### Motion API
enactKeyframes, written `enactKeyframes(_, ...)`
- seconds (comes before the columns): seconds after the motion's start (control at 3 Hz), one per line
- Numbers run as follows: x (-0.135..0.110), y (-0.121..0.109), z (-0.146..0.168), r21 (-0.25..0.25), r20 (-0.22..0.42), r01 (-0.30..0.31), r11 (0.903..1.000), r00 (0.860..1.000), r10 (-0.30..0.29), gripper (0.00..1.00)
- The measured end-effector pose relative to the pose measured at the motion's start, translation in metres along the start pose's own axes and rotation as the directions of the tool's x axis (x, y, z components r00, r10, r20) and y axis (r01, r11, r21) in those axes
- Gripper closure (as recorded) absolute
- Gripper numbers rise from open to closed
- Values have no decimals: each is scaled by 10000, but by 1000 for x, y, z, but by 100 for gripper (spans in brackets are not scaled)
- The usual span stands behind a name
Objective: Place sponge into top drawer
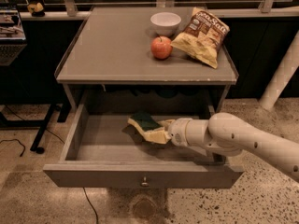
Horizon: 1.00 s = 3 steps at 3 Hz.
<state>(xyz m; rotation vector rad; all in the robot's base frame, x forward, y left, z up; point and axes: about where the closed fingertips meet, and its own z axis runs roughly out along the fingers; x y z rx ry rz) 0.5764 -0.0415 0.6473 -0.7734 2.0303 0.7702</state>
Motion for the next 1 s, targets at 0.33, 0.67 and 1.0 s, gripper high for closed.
enactKeyframes(0.33,0,0,0,0,0,0,10000,10000,0,12)
enactKeyframes(0.67,0,0,0,-2,0,1,10000,10000,-1,0)
enactKeyframes(1.0,0,0,0,-2,0,1,10000,10000,-1,0)
